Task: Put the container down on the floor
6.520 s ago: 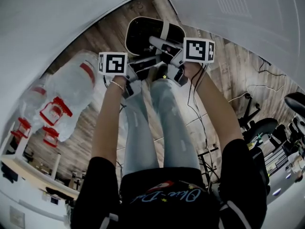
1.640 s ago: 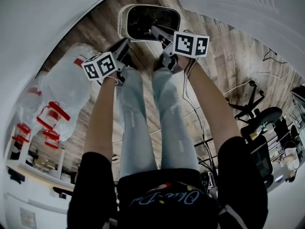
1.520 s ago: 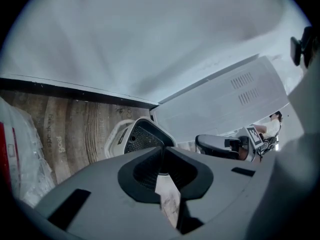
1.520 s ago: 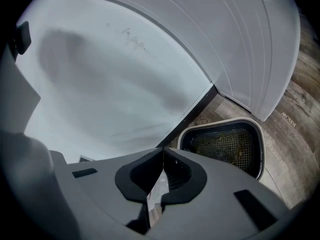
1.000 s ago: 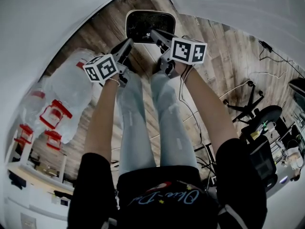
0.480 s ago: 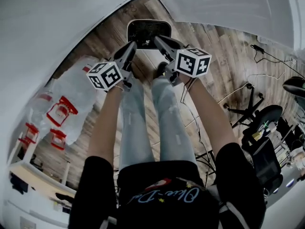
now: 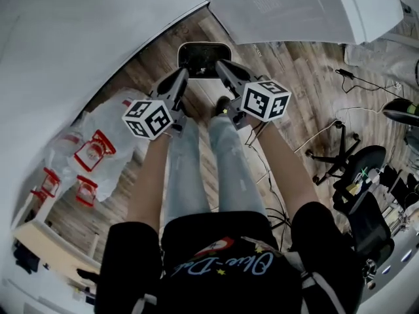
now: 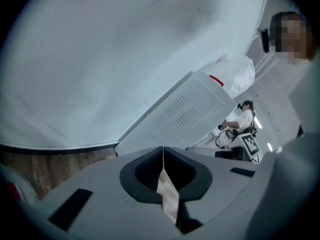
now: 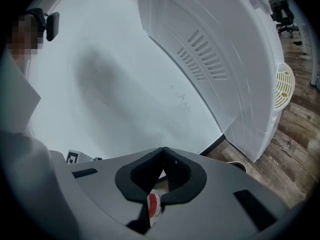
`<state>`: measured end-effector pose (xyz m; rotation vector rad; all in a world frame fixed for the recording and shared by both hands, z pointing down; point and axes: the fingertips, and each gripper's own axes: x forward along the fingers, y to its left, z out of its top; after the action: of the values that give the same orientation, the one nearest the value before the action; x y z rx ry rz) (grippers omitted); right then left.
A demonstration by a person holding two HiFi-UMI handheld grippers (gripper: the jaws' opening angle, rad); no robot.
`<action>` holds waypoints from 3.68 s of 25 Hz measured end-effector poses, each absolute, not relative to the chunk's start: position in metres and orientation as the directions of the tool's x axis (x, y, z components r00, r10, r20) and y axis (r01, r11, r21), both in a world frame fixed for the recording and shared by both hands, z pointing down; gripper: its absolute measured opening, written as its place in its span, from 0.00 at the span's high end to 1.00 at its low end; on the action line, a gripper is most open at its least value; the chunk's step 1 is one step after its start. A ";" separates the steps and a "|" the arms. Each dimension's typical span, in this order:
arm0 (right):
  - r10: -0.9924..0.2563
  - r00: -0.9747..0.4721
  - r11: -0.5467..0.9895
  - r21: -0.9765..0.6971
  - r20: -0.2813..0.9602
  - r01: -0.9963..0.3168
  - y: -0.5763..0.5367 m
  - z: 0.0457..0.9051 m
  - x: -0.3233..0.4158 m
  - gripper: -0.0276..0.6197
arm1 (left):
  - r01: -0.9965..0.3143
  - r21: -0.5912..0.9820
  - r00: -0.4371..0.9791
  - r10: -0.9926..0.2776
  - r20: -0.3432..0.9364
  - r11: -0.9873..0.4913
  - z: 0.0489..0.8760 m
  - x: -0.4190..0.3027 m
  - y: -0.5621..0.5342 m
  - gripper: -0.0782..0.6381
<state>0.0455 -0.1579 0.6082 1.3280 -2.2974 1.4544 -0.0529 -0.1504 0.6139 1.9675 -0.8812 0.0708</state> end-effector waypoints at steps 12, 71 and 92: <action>-0.678 -0.581 0.232 -0.618 0.451 -0.751 -0.143 0.524 0.048 0.96 | -0.639 0.595 0.756 -0.537 0.374 -0.487 0.530 -0.045 -0.134 0.88; -0.780 -0.591 0.488 -0.393 0.205 -0.779 -0.121 0.231 0.046 0.96 | -0.662 0.356 0.741 -0.648 0.177 -0.660 0.222 -0.057 -0.107 0.88; -0.773 -0.597 0.496 -0.384 0.213 -0.779 -0.117 0.222 0.040 0.96 | -0.680 0.344 0.725 -0.666 0.178 -0.648 0.215 -0.068 -0.105 0.88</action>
<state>0.0399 -0.1169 0.2222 1.4043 -2.7059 0.7041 -0.0676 -0.1054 0.2152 2.5409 -1.0377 0.0497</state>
